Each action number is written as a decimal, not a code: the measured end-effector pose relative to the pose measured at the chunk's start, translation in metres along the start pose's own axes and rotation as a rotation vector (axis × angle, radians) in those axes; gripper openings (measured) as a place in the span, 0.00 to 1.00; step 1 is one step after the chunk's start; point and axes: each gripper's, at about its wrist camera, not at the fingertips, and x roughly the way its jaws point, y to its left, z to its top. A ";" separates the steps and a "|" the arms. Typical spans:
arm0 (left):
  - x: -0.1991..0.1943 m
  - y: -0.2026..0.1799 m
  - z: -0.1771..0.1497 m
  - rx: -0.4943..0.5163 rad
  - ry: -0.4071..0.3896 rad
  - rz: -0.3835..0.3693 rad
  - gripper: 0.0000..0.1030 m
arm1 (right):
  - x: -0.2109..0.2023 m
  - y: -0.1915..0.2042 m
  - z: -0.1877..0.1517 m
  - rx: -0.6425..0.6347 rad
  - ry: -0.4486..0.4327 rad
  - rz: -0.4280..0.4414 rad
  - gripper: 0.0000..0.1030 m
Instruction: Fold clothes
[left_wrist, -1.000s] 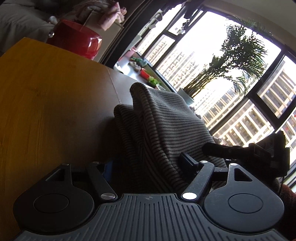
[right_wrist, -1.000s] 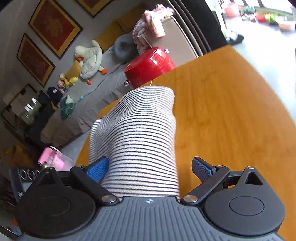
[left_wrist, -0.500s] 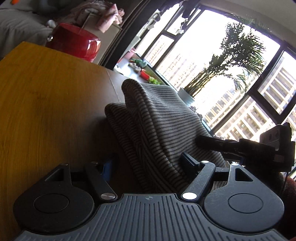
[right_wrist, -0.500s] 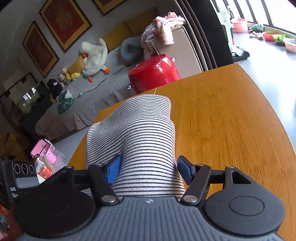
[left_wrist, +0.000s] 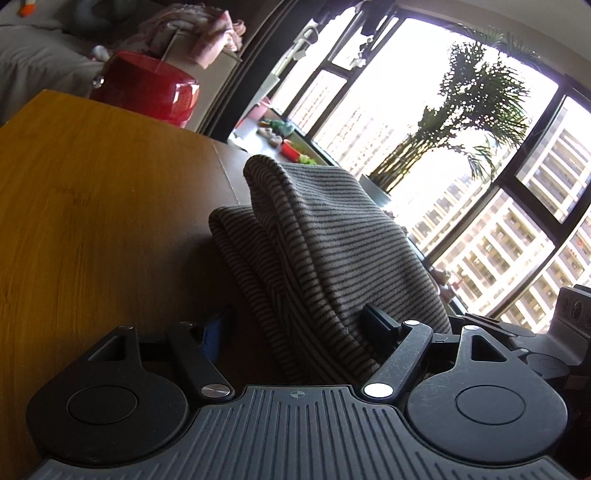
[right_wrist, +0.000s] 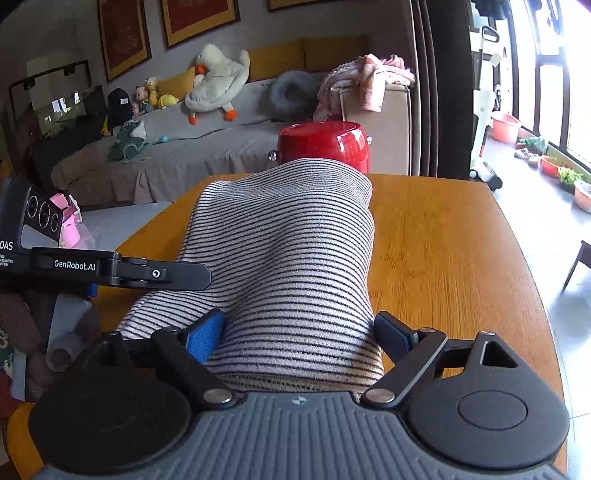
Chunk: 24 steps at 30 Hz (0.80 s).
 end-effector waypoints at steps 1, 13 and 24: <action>0.000 0.000 0.000 -0.002 0.000 -0.001 0.79 | -0.002 -0.002 0.003 0.006 -0.004 0.014 0.85; -0.002 0.001 0.001 -0.008 -0.011 0.009 0.79 | 0.054 -0.029 0.051 0.025 0.011 -0.064 0.64; -0.004 -0.001 -0.001 0.001 -0.028 0.039 0.84 | -0.002 -0.056 0.001 0.239 -0.028 0.160 0.87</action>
